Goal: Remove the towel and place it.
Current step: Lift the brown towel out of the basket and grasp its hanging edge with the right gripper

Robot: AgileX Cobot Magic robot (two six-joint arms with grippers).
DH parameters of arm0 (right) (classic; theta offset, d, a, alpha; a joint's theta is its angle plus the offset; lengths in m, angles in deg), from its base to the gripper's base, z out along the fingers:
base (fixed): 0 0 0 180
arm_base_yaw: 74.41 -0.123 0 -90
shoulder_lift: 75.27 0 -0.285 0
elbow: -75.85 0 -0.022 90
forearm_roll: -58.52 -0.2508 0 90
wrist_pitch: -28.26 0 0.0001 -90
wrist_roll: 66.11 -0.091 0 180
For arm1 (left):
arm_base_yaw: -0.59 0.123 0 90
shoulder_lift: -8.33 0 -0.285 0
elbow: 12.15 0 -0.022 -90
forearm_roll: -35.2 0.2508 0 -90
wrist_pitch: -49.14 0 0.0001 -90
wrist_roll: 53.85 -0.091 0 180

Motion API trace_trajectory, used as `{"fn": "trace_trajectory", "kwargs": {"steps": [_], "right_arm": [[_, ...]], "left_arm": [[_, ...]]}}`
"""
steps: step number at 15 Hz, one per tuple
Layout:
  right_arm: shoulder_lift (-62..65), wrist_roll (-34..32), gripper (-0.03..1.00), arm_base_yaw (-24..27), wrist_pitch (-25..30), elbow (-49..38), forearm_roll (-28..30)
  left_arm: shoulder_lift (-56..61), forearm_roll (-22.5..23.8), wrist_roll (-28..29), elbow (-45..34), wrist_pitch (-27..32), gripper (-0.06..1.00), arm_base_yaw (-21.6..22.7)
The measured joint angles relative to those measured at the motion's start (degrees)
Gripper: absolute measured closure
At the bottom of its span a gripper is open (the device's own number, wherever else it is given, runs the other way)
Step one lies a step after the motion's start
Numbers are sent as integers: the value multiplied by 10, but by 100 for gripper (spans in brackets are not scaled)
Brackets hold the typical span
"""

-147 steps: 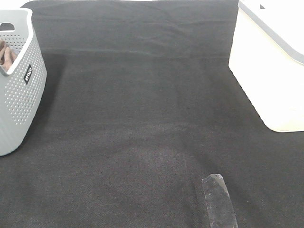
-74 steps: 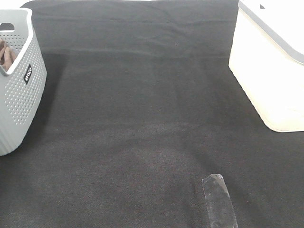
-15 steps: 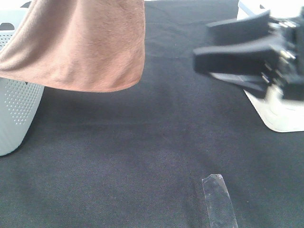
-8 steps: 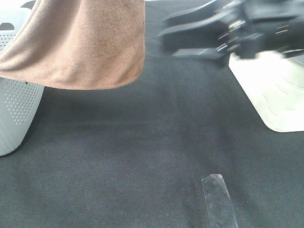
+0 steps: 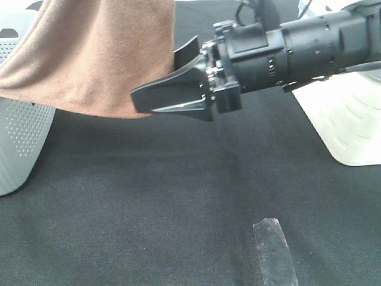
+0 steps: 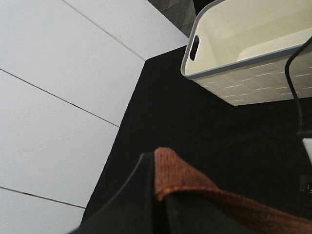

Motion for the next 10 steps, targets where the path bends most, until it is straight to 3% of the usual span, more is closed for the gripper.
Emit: {"fn": "trace_trajectory", "kwargs": {"steps": [2,4,7,9,10], "right_arm": [[0,0,21,0,0,1,-3],[0,-1,30,0,0,2,-6],[0,-2,61,0,-1,2,-6],[0,-21,96,0,-3,2,-3],[0,-28,96,0,-3,2,-2]], "left_arm": [[0,-3,1,0,0,94,0],[0,-9,1,0,0,94,0],[0,-10,1,0,0,94,0],[0,-10,1,0,0,94,0],[0,-10,1,0,0,94,0]]}}
